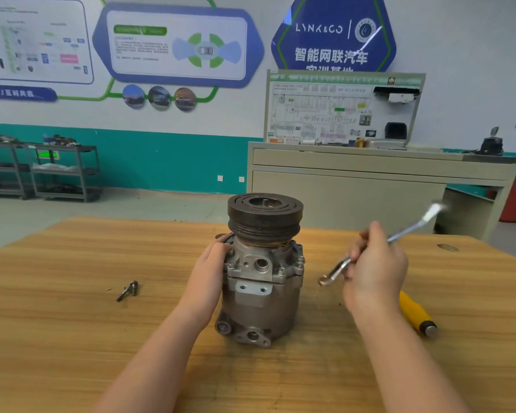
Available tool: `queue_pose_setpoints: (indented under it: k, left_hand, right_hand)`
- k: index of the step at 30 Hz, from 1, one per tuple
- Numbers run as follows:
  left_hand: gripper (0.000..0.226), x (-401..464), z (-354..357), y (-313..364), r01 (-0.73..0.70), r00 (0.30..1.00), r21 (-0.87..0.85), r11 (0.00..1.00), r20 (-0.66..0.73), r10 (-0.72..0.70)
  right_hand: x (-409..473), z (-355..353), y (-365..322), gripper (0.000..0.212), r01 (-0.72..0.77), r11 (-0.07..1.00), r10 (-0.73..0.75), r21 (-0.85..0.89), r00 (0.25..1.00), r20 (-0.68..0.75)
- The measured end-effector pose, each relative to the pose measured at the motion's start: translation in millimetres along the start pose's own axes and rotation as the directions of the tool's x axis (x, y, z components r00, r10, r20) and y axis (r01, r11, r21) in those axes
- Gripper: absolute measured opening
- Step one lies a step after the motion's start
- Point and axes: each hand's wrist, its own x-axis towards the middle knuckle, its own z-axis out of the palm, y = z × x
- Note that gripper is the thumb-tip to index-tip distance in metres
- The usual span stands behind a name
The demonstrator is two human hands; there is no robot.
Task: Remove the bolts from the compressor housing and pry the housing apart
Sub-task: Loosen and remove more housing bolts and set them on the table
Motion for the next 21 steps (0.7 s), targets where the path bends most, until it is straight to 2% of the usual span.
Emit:
queue_pose_setpoints:
  k: [1, 3, 4, 6, 8, 10, 13, 16, 19, 21]
  left_hand:
    - [0.038, 0.1, -0.3, -0.5, -0.004, 1.000, -0.003, 1.000, -0.002, 0.004]
    - [0.036, -0.1, -0.5, -1.7, -0.012, 1.000, -0.009, 1.000, 0.005, 0.012]
    - [0.035, 0.3, -0.7, -2.1, -0.017, 1.000, -0.006, 1.000, 0.006, 0.017]
    - [0.032, 1.6, -0.9, -2.8, -0.027, 1.000, 0.007, 1.000, -0.004, 0.027]
    - [0.030, 1.6, -0.9, -2.5, -0.040, 0.999, 0.025, 0.999, -0.003, 0.040]
    - [0.033, 1.0, -1.0, -1.6, -0.053, 0.999, 0.039, 0.998, 0.015, 0.052]
    - [0.040, -0.9, -0.8, 0.5, -0.047, 0.998, 0.043, 0.998, 0.031, 0.046]
    - [0.029, -0.7, -1.3, 0.6, -0.036, 0.999, 0.042, 0.998, 0.022, 0.035]
    - [0.031, -2.3, -1.1, 2.5, -0.019, 0.999, 0.034, 0.999, 0.031, 0.018]
    - [0.032, -3.1, -1.2, 3.6, -0.016, 0.999, 0.025, 1.000, 0.040, 0.015]
  right_hand:
    - [6.0, -4.9, -3.4, 0.027, -0.030, 0.995, 0.042, -0.095, 0.991, 0.124]
    - [10.2, -11.9, -8.2, 0.037, -0.042, 0.962, 0.152, -0.270, 0.903, 0.401]
    - [8.5, -14.1, -8.3, 0.048, 0.013, 0.924, 0.194, -0.383, 0.847, 0.495]
    - [-0.4, -16.4, -0.7, 0.049, 0.206, 0.808, 0.193, -0.552, 0.792, 0.578]
    - [-7.9, -15.3, 10.3, 0.034, 0.308, 0.758, 0.117, -0.575, 0.803, 0.584]
    - [-9.7, -14.2, 17.5, 0.025, 0.300, 0.779, 0.060, -0.551, 0.838, 0.542]
    - [-8.8, -14.1, 20.3, 0.025, 0.290, 0.788, 0.021, -0.544, 0.870, 0.493]
    - [-6.8, -15.8, 20.1, 0.017, 0.293, 0.813, 0.023, -0.503, 0.847, 0.531]
    - [-5.1, -18.8, 21.5, 0.012, 0.282, 0.839, 0.060, -0.465, 0.802, 0.595]
    - [-6.5, -18.1, 23.7, 0.009, 0.263, 0.851, 0.070, -0.455, 0.801, 0.594]
